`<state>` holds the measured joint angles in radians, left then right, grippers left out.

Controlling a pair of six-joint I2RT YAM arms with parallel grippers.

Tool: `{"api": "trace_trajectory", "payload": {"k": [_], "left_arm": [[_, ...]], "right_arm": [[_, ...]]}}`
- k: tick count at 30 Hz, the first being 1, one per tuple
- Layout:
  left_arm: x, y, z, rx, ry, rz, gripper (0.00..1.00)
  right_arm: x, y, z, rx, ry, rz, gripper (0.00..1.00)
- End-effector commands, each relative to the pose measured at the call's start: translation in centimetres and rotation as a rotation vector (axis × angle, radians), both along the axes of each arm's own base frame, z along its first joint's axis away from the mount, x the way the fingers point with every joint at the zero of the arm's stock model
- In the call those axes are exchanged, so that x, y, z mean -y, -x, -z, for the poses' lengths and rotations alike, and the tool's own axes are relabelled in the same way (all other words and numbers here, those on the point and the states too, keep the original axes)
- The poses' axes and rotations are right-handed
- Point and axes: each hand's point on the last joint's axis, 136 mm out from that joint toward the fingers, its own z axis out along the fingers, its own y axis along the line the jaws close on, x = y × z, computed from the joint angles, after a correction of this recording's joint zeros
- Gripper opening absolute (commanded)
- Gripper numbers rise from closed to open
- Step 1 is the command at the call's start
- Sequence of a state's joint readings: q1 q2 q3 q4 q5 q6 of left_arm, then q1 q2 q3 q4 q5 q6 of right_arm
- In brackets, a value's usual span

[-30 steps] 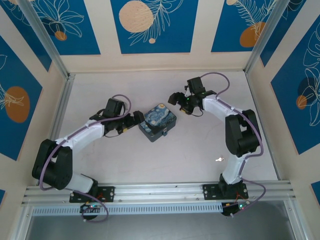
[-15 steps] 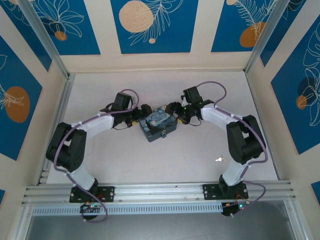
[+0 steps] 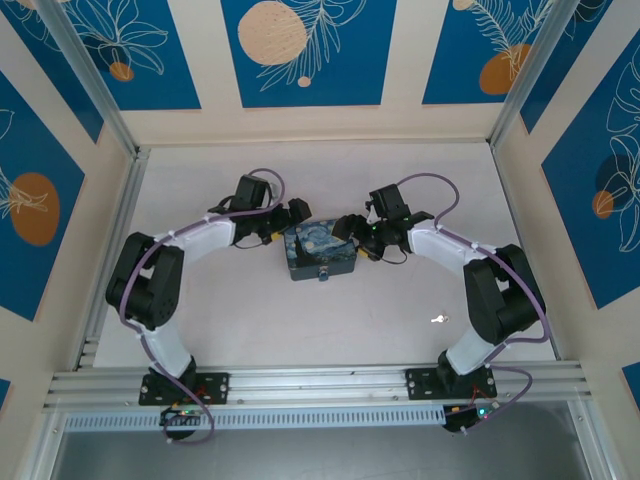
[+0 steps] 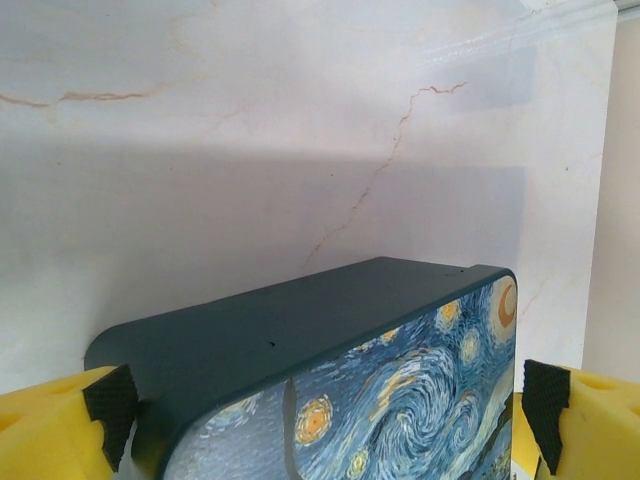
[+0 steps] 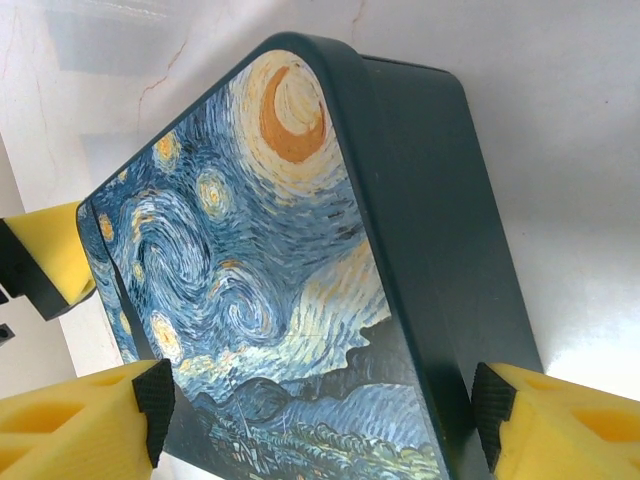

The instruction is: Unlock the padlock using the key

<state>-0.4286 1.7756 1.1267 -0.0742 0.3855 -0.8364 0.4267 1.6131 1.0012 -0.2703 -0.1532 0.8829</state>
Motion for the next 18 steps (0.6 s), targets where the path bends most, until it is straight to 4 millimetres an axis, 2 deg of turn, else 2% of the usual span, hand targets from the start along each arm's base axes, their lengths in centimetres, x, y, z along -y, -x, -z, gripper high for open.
{"api": "trace_trajectory", "payload": {"k": [1,6,16,18], "left_arm": [[1.3,-0.7,-1.1,0.036,0.032,0.036,1.0],[1.7,-1.4,-1.0,0.035,0.039,0.037,1.0],[3.2,-3.1,-0.8,0.027,0.062,0.029,1.0],[2.9,-3.4,-0.9,0.035,0.038,0.019,1.0]], "right_arm": [[0.0,0.2,-0.5,-0.004,-0.001,0.018,0.81],[-0.2,-0.3,-0.6,-0.01,-0.002,0.029,0.82],[-0.5,-2.7,-1.8,-0.008,-0.064,0.07,0.82],[-0.5,-2.9,-2.0,-0.005,-0.059,0.071,0.82]]}}
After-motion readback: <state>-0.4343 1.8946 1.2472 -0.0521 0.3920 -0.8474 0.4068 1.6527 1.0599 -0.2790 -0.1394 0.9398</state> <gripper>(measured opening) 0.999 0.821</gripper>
